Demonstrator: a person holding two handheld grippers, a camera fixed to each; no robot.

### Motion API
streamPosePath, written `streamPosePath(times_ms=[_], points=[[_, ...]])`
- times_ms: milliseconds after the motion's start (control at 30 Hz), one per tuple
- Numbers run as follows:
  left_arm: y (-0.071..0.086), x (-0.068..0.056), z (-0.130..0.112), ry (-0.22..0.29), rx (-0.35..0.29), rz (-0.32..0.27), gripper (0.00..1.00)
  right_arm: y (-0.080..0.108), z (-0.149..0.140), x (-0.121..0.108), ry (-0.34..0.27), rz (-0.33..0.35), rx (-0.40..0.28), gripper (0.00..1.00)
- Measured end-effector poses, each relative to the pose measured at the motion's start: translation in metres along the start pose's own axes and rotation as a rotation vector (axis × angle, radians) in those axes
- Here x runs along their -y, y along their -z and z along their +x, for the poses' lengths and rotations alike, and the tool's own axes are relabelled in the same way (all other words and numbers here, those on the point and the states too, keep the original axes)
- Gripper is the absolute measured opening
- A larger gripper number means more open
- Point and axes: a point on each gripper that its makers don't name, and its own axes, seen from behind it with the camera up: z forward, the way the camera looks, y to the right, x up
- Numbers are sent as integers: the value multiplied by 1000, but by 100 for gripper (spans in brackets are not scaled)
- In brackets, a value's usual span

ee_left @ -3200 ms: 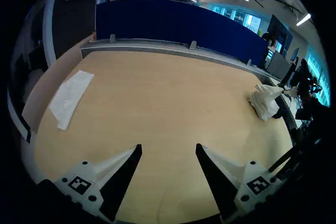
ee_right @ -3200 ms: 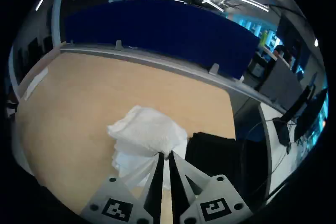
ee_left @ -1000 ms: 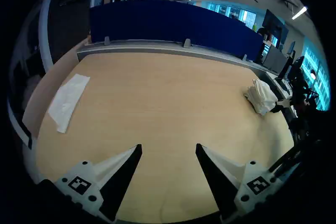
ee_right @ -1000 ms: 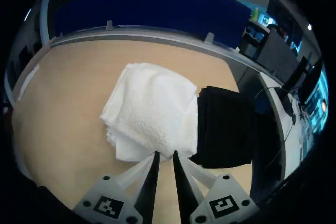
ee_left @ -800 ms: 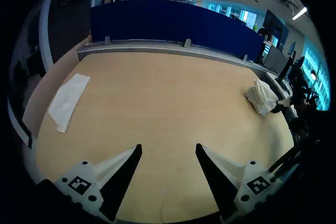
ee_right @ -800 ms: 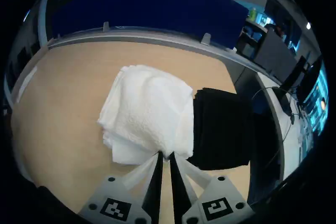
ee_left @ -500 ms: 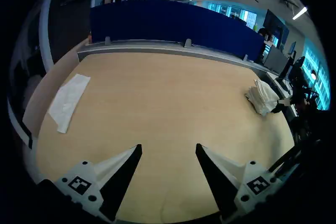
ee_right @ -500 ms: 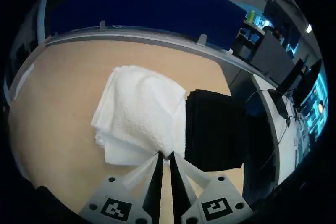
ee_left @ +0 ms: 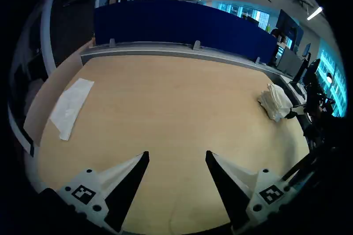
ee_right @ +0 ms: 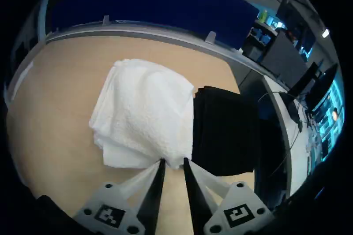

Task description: Fold towel

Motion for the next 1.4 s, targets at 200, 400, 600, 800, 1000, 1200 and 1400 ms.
streamPosePath(times_ms=[200,400,600,800,1000,1200,1400], points=[[-1,-1,0,3,-1,-5,95,7,-5,-8,-7,-17,-11,56],[-1,-3,0,-3,1,-9,95,16,0,-12,-28,-19,-42,68],[-1,-3,0,-2,0,-10,95,20,20,-11,-47,-5,-89,70],[-2,-2,1,-4,2,-5,95,12,48,-7,-63,27,-122,70],[-4,-1,3,0,3,7,95,-6,75,-9,-60,43,-137,70],[-5,1,5,7,5,26,95,-26,98,-13,-74,56,-142,70],[-5,4,6,12,9,46,95,-45,108,-12,-93,84,-131,70]])
